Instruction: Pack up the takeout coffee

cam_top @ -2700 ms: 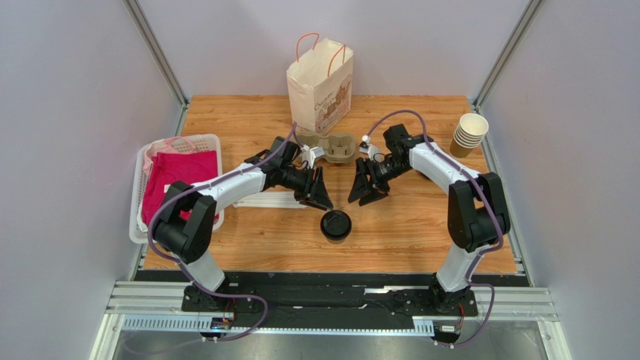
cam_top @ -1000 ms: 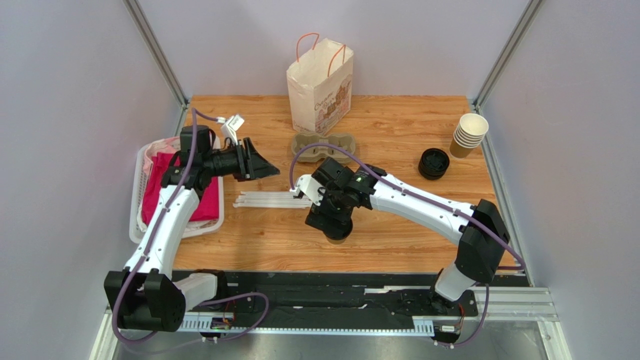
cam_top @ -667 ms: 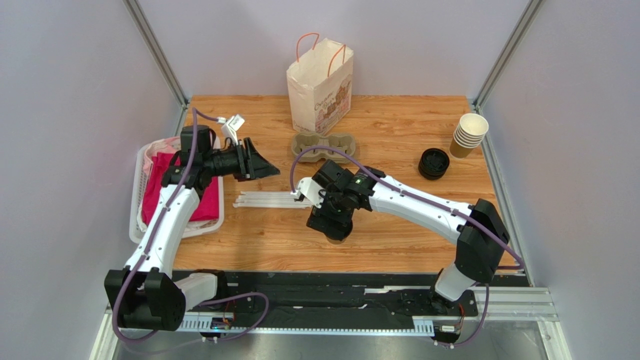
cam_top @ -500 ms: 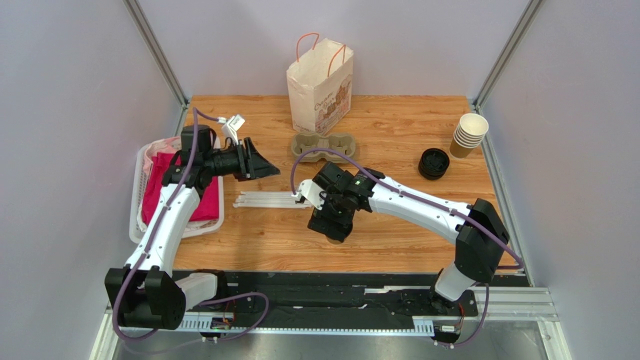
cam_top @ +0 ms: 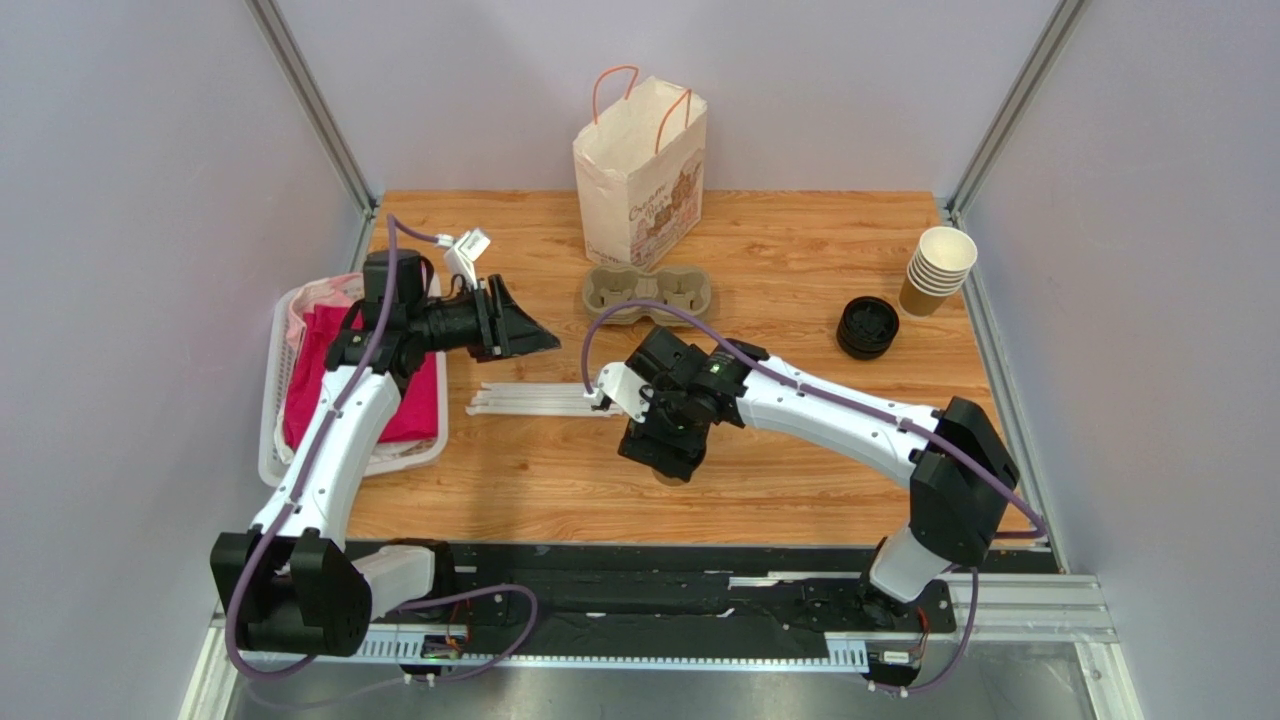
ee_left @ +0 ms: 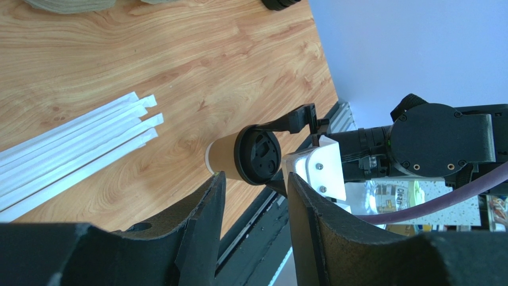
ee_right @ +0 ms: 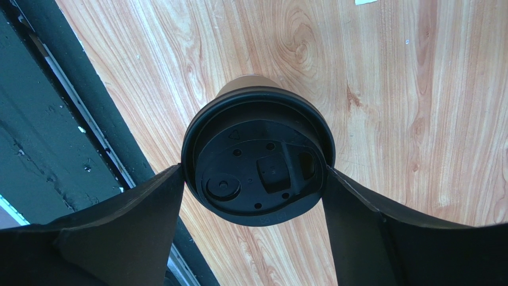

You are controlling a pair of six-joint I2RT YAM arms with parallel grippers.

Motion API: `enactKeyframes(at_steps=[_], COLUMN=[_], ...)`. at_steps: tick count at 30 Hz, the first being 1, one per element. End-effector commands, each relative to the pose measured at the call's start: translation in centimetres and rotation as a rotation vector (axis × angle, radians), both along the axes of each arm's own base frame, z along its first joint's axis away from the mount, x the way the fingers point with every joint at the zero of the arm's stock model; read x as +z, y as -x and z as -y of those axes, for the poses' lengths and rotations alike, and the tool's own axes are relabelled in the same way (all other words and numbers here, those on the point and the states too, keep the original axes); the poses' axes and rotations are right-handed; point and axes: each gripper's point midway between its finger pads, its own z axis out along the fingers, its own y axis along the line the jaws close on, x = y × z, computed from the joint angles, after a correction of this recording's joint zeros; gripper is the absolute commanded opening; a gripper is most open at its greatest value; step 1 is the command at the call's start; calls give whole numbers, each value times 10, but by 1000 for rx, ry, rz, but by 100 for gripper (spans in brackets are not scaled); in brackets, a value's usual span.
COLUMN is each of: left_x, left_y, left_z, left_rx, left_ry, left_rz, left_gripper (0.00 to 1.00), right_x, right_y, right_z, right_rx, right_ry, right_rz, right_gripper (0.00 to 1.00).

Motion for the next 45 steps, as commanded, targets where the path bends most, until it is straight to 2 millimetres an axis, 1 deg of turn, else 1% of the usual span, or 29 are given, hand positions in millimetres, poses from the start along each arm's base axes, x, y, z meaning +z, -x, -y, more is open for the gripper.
enactKeyframes(at_steps=[1,7,12,17,20,21,23,24,26,27,28,29,30,31,32,33,34,35,36,37,38,39,41,42,44,45], left_x=[8,7,8,5,5,4,4,4,4,4,4,4,4,4,3,4,3,2,1,1,0,1,-1,-2,-3,-3], left_y=[-5,-5,-8,-7,-6,-6,-7,-7,-9,-10,-11,-12,-12,-14,-15,-15,-16,-17,-17,-18,-18,-18,-19,-19,-19,-19], left_z=[1,1,0,0,0,-1,-1,-1,-1,-1,-2,-2,-3,-4,-4,-4,-5,-4,-5,-5,-5,-6,-6,-6,-6,-6], left_rx=[-5,-5,2,4,3,1,0,-1,-6,-6,-9,-7,-8,-4,-4,-5,-4,-7,-4,-4,-5,-4,-4,-3,-7,-6], left_ry=[17,17,11,12,10,8,9,10,10,7,7,4,3,2,-1,0,0,-1,-2,-1,-1,-1,-2,-2,-2,-3], left_rz=[31,29,31,30,25,25,22,19,14,18,13,13,14,14,17,17,12,11,8,7,3,8,3,0,-3,-3], left_gripper=[51,51,50,50,50,50,50,50,50,50,50,50,51,51,51,51,51,51,51,51,51,51,51,51,51,51], right_x=[7,11,18,18,21,25,28,36,41,43,51,54,55,60,60,54,53,61,53,52,60,52,52,52,51,51], right_y=[-7,-10,-15,-21,-33,-42,-56,-71,-88,-102,-117,-133,-142,-158,-167,-182,-191,-204,-215,-221,-233,-241,-253,-263,-272,-281], right_z=[1,6,6,10,18,23,30,39,48,63,65,82,90,93,100,115,122,125,135,138,140,147,150,156,159,165], right_rx=[7,-9,-21,-50,-83,-107,-137,-172,-210,-258,-270,-318,-337,-341,-359,-400,-407,-421,-445,-454,-460,-474,-481,-499,-510,-528], right_ry=[-19,-25,-37,-34,-31,-35,-33,-42,-47,-42,-51,-50,-45,-46,-43,-27,-21,-32,-14,-13,-28,-16,-17,-21,-32,-35], right_rz=[46,48,65,61,67,72,78,92,91,93,115,125,132,151,157,148,155,179,166,167,192,180,190,192,188,191], right_gripper=[80,71,68,65,64,64,63,63,63,63,62,62,62,62,62,62,62,62,62,61,61,61,61,60,60,60])
